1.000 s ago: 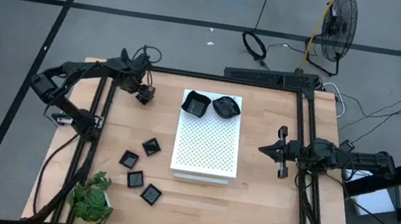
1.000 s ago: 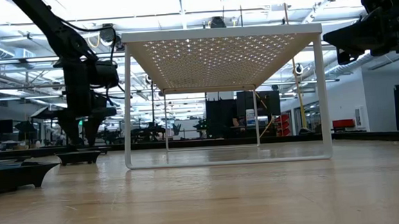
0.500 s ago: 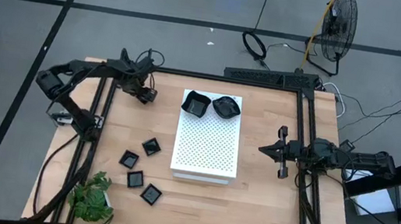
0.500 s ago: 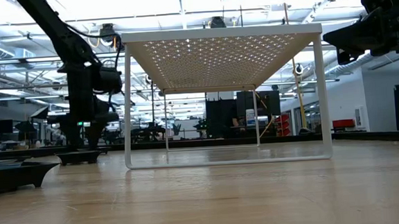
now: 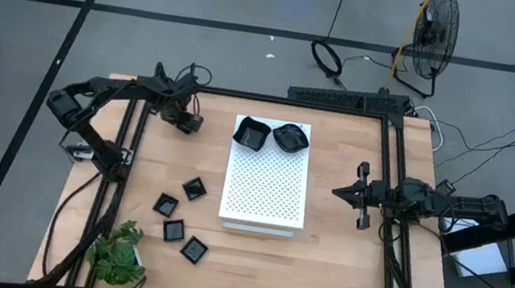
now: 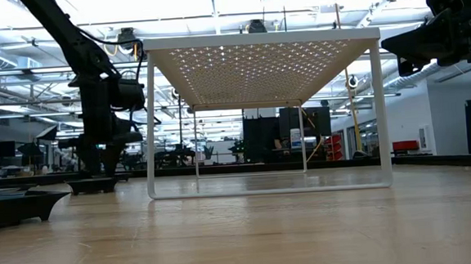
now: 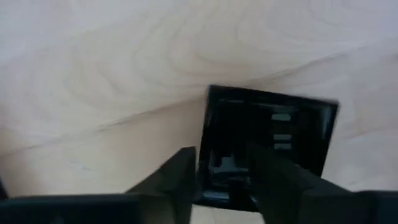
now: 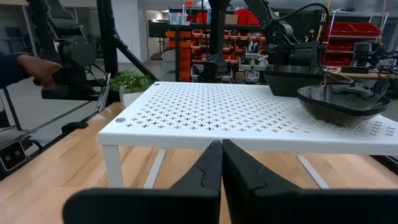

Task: Pick & Place Mini shaped plates
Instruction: Put the black square plate on the shelf

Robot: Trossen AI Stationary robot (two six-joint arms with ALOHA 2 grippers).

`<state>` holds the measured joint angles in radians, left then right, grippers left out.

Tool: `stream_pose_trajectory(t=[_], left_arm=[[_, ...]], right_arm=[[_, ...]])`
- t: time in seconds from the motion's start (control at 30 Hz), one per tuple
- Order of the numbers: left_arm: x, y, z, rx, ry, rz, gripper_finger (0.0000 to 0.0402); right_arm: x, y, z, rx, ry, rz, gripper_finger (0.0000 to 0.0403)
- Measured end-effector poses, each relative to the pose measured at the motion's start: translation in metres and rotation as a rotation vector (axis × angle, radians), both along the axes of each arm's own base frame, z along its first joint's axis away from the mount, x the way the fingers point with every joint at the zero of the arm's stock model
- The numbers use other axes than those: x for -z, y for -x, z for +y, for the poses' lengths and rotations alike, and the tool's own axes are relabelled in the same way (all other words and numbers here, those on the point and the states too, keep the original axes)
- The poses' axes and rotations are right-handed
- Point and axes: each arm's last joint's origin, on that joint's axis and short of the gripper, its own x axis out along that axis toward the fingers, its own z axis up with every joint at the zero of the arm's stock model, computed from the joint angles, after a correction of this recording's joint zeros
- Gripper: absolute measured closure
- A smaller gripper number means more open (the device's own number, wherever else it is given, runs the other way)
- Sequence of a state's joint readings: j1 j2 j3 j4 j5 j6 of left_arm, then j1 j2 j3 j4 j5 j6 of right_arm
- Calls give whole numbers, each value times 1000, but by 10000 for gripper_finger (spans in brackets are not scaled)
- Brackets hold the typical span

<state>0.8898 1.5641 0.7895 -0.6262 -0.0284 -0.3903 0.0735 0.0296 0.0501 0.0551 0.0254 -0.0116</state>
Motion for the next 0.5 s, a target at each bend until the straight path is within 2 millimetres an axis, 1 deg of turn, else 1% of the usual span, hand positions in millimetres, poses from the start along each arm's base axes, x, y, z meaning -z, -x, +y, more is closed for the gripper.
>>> stream_pose_trajectory(t=[0.13, 0.3, 0.4, 0.5], left_arm=[[0, 0, 0, -1, 2, -2, 327], [-1, 0, 0, -1, 4, -11, 389], [-6, 0, -2, 2, 1, -43, 391], [-20, 0, -6, 7, -29, -94, 382]], right_arm=[[0, 0, 0, 0, 0, 0, 403], [0, 0, 0, 0, 0, 0, 403], [0, 0, 0, 0, 0, -1, 403], [0, 0, 0, 0, 0, -1, 403]])
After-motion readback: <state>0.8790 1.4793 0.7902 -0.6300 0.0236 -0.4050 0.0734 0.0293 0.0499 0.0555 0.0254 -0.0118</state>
